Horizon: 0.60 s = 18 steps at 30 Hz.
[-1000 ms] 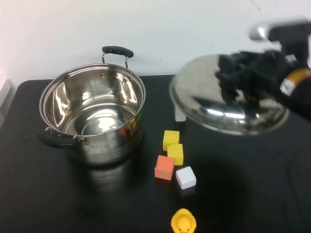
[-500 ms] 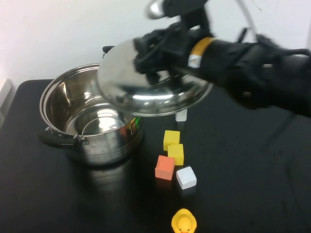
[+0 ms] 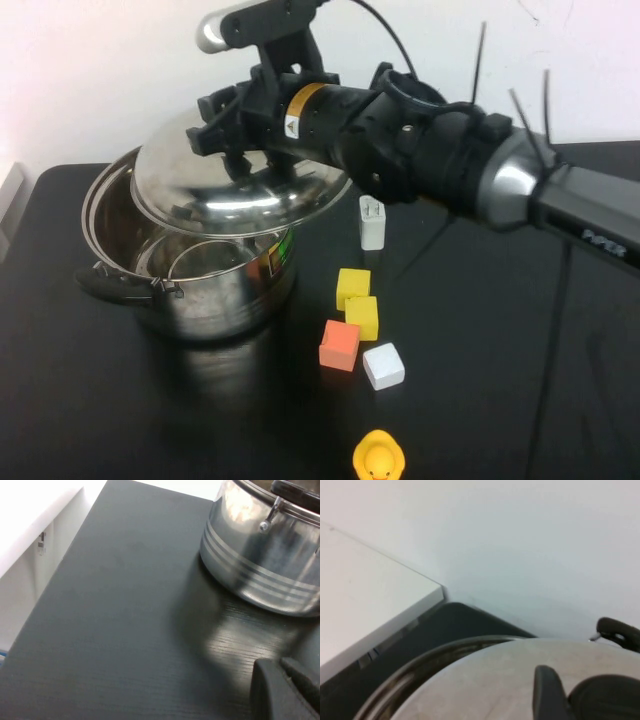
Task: Cover the pot
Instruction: Place the pot lid on the pot
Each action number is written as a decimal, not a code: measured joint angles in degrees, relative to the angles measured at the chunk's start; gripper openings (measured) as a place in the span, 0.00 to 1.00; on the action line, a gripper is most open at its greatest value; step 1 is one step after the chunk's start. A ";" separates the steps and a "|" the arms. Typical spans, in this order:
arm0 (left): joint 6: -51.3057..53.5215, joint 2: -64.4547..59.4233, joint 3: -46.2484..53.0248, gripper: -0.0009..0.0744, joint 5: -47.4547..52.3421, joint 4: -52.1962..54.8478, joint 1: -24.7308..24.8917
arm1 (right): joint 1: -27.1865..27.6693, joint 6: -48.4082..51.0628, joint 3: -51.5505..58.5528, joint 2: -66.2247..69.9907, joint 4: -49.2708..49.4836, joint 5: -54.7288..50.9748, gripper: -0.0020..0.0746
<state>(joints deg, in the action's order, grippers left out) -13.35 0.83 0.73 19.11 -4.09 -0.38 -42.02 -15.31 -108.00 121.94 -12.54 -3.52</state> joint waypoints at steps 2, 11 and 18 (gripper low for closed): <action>0.00 0.00 0.00 0.01 0.00 0.00 0.00 | -0.10 0.00 -1.26 1.24 0.46 0.00 0.47; 0.00 0.00 0.00 0.01 0.00 0.00 0.00 | -1.34 -0.39 -2.59 6.47 0.87 4.98 0.47; 0.00 0.00 0.00 0.01 0.00 0.00 0.00 | -1.80 -0.62 -2.59 9.25 0.87 14.51 0.47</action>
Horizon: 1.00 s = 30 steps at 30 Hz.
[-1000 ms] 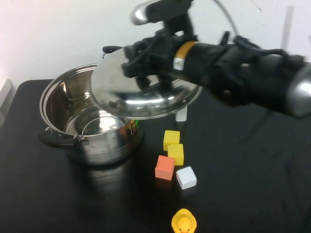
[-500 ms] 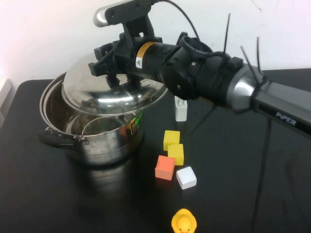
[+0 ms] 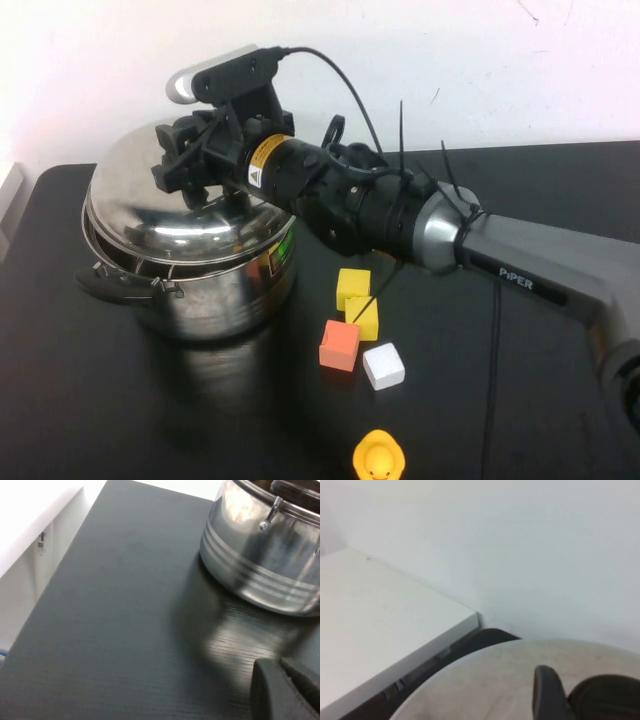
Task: Cover the pot
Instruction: Place the pot lid on the pot
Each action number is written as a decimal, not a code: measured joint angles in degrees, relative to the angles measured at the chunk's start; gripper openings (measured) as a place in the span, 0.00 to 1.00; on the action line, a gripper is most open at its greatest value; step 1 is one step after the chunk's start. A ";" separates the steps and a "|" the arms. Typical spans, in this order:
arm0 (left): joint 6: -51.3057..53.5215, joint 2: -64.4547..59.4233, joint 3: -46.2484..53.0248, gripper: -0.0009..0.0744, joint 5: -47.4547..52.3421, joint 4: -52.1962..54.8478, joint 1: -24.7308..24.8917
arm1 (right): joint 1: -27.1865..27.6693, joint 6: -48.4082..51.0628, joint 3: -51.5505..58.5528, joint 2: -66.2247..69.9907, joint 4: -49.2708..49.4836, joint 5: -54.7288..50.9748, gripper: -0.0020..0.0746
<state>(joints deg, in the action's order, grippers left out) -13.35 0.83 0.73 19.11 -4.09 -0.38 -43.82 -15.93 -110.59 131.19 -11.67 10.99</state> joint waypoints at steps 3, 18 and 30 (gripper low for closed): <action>0.00 0.00 0.00 0.01 0.00 0.00 0.00 | 0.00 -0.52 -0.05 0.84 -0.12 1.75 0.47; 0.24 0.00 0.00 0.01 0.00 0.00 0.00 | 0.00 -1.35 -0.31 4.36 -7.26 8.71 0.47; 0.24 0.00 0.00 0.01 0.00 0.00 0.00 | 0.00 -1.03 -0.40 4.98 -7.56 9.62 0.47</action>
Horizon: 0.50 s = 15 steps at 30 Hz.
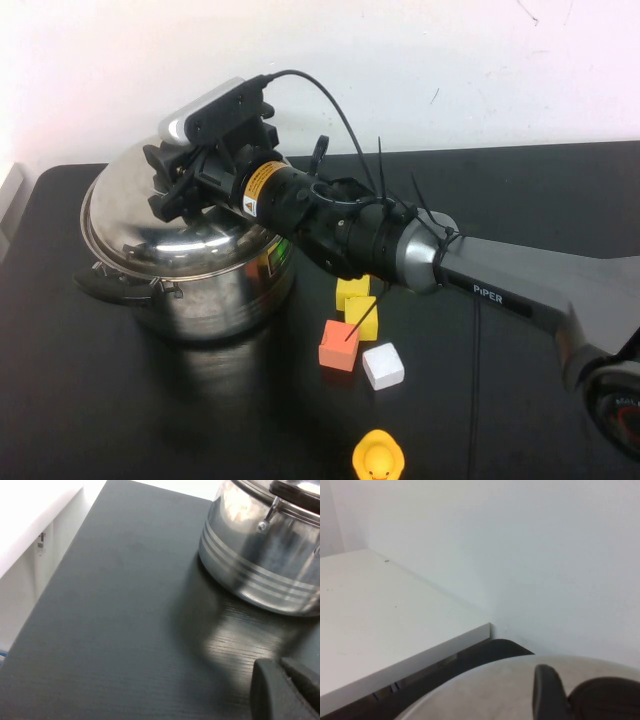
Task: Cover the pot
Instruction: Place the pot lid on the pot
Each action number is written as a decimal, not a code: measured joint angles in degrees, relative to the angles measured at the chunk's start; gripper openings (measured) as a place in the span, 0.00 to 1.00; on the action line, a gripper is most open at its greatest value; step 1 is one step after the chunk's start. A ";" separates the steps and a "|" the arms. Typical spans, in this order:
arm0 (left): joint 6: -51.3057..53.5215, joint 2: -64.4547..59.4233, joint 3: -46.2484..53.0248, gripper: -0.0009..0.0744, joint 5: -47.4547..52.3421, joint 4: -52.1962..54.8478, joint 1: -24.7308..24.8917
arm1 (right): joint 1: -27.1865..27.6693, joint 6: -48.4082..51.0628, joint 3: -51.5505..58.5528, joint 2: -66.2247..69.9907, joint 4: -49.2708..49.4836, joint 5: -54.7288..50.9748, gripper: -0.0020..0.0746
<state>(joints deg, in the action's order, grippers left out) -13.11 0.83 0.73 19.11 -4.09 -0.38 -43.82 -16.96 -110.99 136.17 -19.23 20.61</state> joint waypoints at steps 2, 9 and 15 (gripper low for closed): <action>0.00 0.00 0.00 0.01 0.00 0.00 0.00 | 0.00 0.00 0.00 0.00 0.00 0.00 0.47; -0.08 0.00 0.00 0.01 0.00 0.00 0.00 | 0.00 0.00 -0.13 -2.79 0.00 -9.26 0.78; -0.08 0.00 0.00 0.01 0.00 0.00 0.00 | 0.00 0.00 -0.02 -14.32 0.00 -27.15 0.69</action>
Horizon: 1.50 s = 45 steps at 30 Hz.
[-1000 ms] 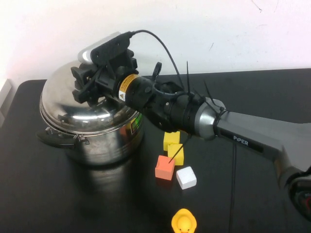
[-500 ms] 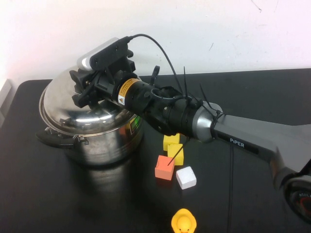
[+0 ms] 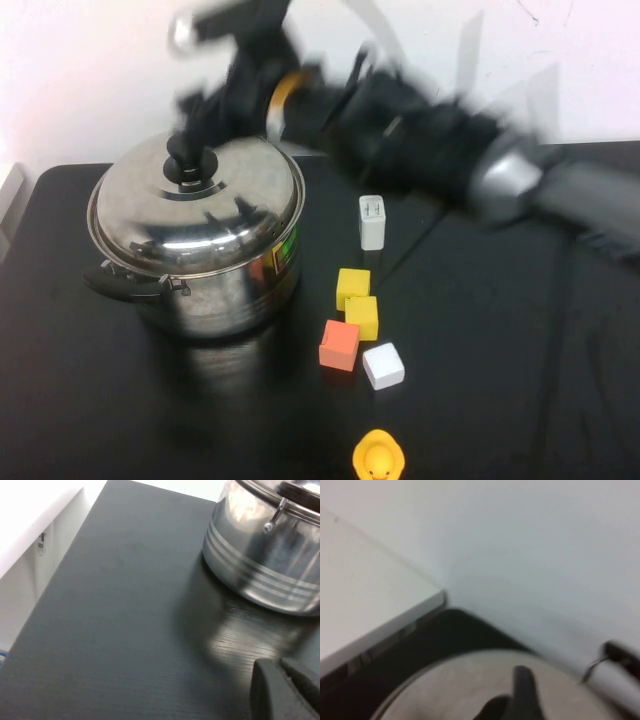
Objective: Cover the pot
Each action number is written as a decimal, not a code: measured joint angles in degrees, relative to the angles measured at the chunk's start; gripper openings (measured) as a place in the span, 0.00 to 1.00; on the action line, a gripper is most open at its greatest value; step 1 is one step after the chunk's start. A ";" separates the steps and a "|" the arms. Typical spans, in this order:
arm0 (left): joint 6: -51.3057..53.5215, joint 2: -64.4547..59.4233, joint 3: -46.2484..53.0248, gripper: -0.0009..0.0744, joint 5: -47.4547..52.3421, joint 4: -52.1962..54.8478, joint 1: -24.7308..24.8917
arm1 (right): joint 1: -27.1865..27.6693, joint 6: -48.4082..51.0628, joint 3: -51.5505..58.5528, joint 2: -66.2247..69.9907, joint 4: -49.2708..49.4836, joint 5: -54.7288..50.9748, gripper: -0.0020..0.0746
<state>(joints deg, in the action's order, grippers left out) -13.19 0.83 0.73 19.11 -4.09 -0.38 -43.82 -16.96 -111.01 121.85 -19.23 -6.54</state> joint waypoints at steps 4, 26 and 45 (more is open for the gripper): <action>0.00 0.00 0.00 0.01 0.00 0.00 0.00 | 0.00 0.00 1.44 -9.70 0.00 -4.61 0.30; -0.14 0.00 0.00 0.01 0.00 0.00 0.00 | 0.00 0.37 54.09 -59.82 -0.09 -2.31 0.02; -0.14 0.00 0.00 0.01 0.00 0.00 0.00 | 0.00 1.61 80.54 -92.66 -0.29 -12.39 0.02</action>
<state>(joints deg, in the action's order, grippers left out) -13.33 0.83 0.73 19.11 -4.09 -0.38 -43.82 -15.35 -30.47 29.19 -19.52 -18.92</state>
